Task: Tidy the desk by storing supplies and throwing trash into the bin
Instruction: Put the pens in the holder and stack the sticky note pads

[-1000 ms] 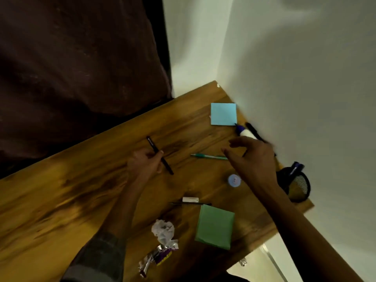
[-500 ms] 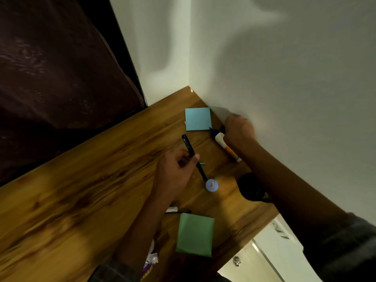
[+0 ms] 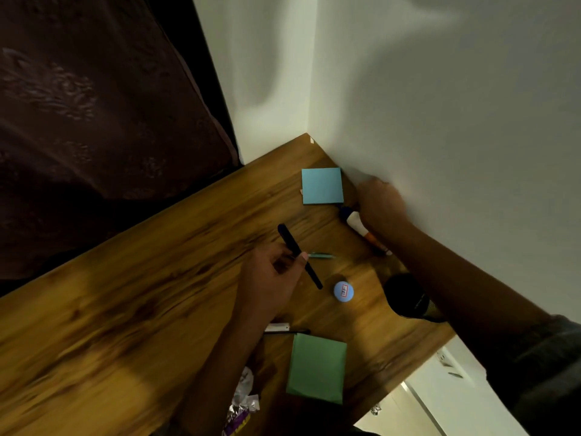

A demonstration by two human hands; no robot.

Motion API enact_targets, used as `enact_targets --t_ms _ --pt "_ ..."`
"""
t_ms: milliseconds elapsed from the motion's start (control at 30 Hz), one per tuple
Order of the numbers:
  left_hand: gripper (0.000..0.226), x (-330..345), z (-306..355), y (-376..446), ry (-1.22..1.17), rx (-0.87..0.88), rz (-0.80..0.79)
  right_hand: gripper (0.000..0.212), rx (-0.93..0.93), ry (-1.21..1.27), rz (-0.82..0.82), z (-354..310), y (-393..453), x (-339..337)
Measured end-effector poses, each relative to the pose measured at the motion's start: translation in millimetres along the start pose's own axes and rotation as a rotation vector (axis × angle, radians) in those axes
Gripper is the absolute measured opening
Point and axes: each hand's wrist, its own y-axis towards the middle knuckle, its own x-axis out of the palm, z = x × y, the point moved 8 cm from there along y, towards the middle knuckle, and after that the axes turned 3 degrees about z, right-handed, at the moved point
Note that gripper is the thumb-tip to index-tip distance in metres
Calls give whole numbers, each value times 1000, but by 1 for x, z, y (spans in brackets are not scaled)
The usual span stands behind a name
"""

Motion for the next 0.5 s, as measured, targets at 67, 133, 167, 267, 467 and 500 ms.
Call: enact_targets --t_ms 67,133,167,267,467,500 --pt "19 2 -2 -7 -2 -2 2 15 1 65 81 6 -6 -6" --pt "16 6 -4 -17 -49 -6 -1 22 -8 235 237 18 -24 -21" --pt "15 8 -2 -22 -84 -2 -2 25 -1 369 318 26 -39 -31" --pt "24 11 20 -38 -155 86 29 17 91 854 521 59 -104 -66" --pt "16 53 72 -70 -215 199 -88 15 351 1254 731 117 -226 -93" --pt "17 60 75 -73 -186 207 -104 17 374 1261 756 124 -238 -89"
